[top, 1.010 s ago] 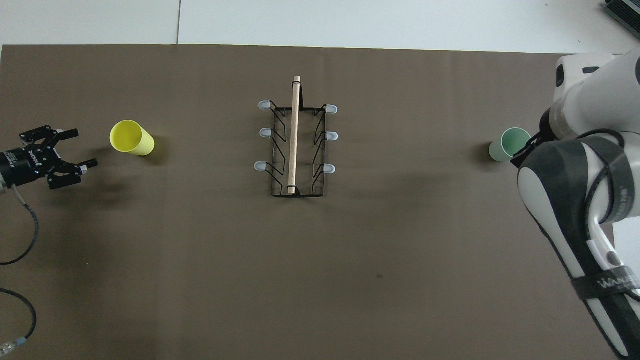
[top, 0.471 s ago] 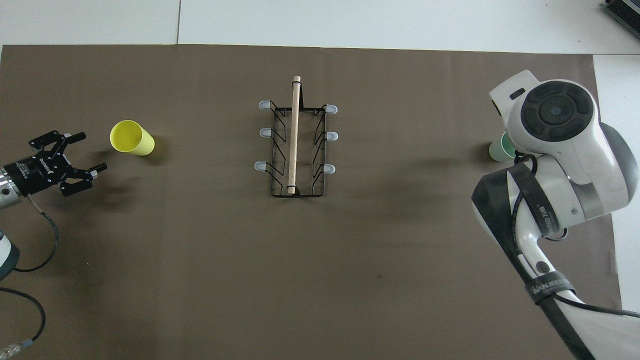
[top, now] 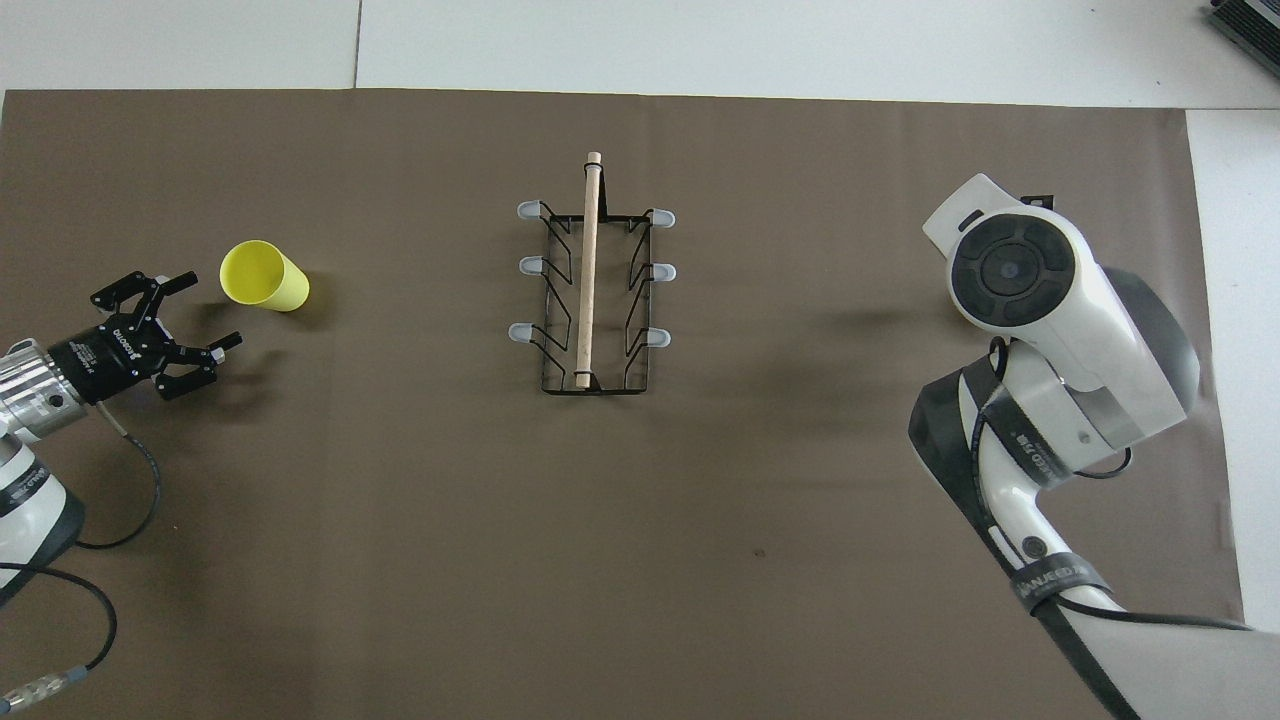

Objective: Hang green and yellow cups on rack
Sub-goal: 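Move the left gripper to the yellow cup while the right gripper reaches the green cup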

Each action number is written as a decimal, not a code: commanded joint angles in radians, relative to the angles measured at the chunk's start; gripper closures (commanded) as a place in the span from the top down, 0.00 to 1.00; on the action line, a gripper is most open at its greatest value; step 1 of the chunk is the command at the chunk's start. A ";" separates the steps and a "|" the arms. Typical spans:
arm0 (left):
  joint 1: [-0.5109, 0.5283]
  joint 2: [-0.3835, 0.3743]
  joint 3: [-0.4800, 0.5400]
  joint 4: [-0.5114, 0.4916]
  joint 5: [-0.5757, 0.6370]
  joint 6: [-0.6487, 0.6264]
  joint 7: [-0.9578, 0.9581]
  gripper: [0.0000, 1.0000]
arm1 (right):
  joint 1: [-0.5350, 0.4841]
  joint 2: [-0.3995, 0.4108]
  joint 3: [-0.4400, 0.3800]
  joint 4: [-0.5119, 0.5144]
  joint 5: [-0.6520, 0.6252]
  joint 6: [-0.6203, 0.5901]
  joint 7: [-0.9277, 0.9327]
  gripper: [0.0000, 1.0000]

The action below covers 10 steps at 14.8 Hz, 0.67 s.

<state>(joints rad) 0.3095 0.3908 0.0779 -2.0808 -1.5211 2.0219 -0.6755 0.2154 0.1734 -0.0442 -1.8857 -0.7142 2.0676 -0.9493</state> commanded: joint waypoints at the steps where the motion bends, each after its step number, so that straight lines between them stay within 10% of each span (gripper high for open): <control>1: 0.000 0.005 -0.006 -0.019 -0.068 -0.018 0.043 1.00 | -0.019 -0.008 0.001 -0.030 -0.065 0.026 -0.035 1.00; 10: -0.052 0.037 -0.004 -0.019 -0.200 0.014 0.073 1.00 | 0.054 0.073 0.003 -0.082 -0.289 0.063 -0.071 1.00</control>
<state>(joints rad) 0.2802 0.4180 0.0648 -2.0892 -1.6742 2.0225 -0.6287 0.2562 0.2300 -0.0413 -1.9519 -0.9493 2.1083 -1.0054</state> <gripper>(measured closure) 0.000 0.000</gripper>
